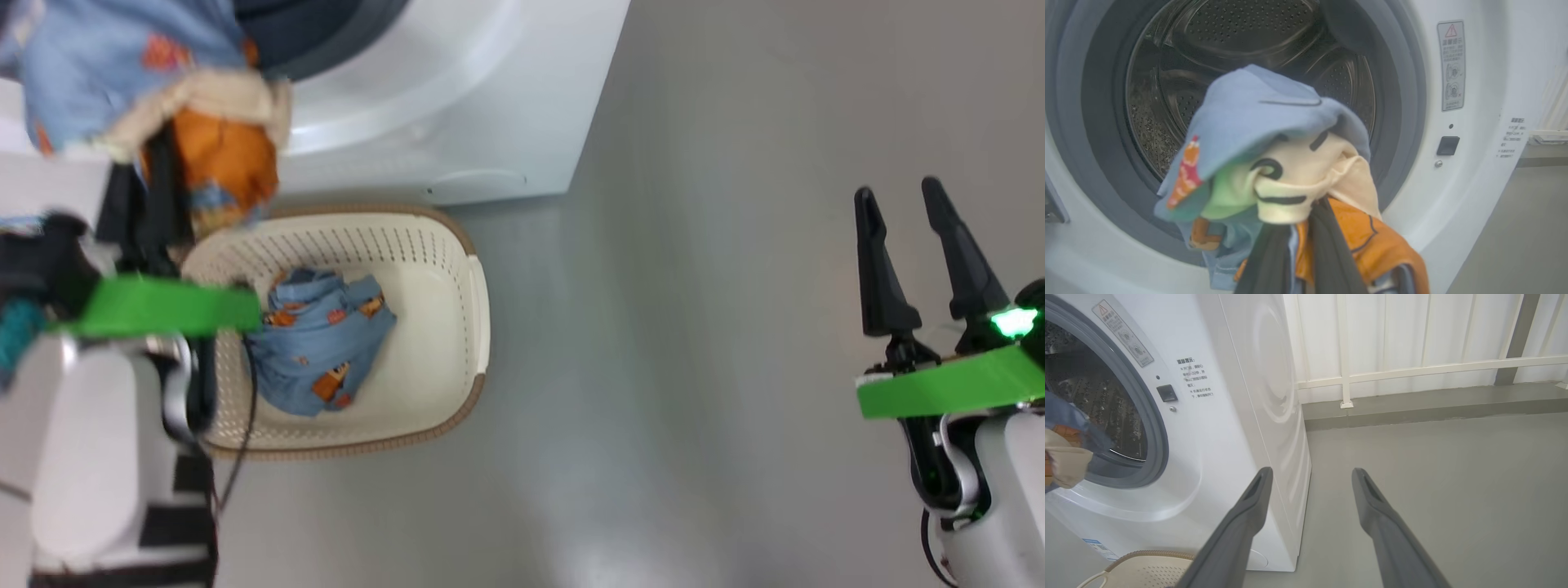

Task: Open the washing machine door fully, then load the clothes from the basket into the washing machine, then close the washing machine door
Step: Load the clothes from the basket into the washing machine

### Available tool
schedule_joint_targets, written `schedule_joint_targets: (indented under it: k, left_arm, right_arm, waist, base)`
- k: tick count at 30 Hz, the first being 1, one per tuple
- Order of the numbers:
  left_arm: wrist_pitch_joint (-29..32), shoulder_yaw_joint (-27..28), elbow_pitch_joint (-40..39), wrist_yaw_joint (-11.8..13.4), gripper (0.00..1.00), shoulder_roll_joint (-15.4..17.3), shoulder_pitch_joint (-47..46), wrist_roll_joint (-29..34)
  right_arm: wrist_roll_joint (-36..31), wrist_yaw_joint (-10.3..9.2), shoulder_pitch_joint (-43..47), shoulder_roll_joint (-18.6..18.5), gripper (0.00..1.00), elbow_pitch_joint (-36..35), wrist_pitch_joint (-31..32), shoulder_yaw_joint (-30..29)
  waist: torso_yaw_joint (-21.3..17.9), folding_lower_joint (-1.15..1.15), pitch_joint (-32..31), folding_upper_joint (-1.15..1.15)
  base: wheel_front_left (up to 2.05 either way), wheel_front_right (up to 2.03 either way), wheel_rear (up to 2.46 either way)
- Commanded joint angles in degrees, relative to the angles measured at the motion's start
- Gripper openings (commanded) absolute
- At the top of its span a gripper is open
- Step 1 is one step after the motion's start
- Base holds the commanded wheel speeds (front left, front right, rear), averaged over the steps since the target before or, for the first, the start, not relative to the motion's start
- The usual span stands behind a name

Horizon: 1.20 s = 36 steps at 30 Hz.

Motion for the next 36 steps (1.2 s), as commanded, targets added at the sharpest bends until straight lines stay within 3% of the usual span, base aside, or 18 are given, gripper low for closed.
schedule_joint_targets:
  k: [1, 13, 23, 24, 26, 36]
  left_arm:
    - [-0.4, 1.9, 0.4, -0.4, 0.0, 2.1, -3.2, 0.5]
    - [-0.4, 4.9, 16.7, 0.3, 0.0, 6.7, -23.3, 1.3]
    - [-0.4, 3.3, 25.8, 1.4, 0.0, 11.2, -37.5, 5.9]
    - [-0.4, 2.7, 26.7, 1.6, 0.21, 11.7, -37.9, 6.7]
    - [-0.4, 2.7, 28.1, 2.2, 1.0, 12.5, -39.0, 7.3]
    - [-0.4, 3.1, 29.6, 3.0, 1.0, 13.2, -39.7, 7.4]
  right_arm:
    - [0.2, 0.42, -1.0, -0.3, 1.0, -1.6, -0.4, 0.9]
    - [0.9, 0.42, -5.8, 0.9, 1.0, -2.5, -0.4, 1.4]
    - [1.6, 0.42, -7.6, 2.9, 1.0, -2.6, -0.4, 1.6]
    - [1.6, 0.42, -7.6, 3.1, 1.0, -2.6, -0.4, 1.7]
    - [1.6, 0.42, -7.7, 3.4, 1.0, -2.5, -0.4, 1.6]
    - [1.5, 0.42, -7.4, 4.4, 1.0, -2.1, -0.4, 1.1]
  waist:
    - [-0.7, -0.01, 4.0, 0.0]
    - [-3.7, -0.01, 10.7, 0.0]
    - [-8.0, -0.01, 15.0, 0.0]
    - [-8.5, -0.01, 15.2, 0.0]
    - [-9.4, -0.01, 15.4, 0.0]
    - [-10.7, -0.01, 15.0, 0.0]
  base:
    - [0.0, 0.0, 0.0]
    - [0.0, 0.0, 0.0]
    - [0.0, 0.0, 0.0]
    - [0.0, 0.0, 0.0]
    - [0.0, 0.0, 0.0]
    - [0.0, 0.0, 0.0]
